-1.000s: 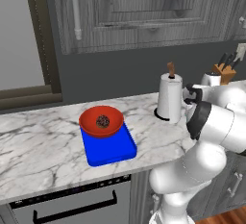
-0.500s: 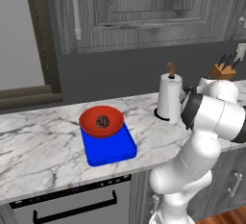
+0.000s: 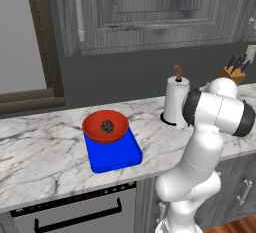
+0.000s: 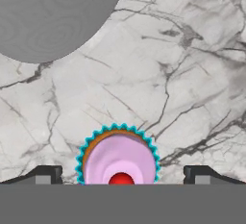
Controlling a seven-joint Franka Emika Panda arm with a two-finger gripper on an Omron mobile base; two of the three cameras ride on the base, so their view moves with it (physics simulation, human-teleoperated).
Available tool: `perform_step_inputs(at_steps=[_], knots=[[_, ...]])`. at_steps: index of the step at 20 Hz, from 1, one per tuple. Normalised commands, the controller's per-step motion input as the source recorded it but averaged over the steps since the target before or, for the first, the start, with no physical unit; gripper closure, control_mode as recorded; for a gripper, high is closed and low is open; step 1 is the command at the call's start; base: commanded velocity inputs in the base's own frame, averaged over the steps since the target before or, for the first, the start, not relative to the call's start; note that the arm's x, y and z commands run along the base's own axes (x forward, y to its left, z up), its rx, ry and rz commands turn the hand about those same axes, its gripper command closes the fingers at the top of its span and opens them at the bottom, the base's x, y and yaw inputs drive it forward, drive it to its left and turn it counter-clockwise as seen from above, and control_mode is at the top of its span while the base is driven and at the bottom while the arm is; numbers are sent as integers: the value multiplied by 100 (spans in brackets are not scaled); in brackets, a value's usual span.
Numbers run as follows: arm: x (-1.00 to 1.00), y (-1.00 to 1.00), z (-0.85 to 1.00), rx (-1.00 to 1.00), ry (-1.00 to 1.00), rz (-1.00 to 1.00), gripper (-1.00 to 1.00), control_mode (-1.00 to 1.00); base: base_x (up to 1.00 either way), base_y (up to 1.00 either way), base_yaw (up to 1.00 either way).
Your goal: Place the bowl with cake and the cupcake onto the tray.
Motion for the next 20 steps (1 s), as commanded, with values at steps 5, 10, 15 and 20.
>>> perform_step_inputs(at_steps=[5,10,15,20], knots=[[6,-9,-12,1,0,4,-100,-100,0,0,0],[-8,-3,-4,1,0,0,-100,-100,0,0,0],[-24,10,-1,4,3,0,-100,-100,0,0,0],[-17,15,-4,1,1,0,-100,-100,0,0,0]])
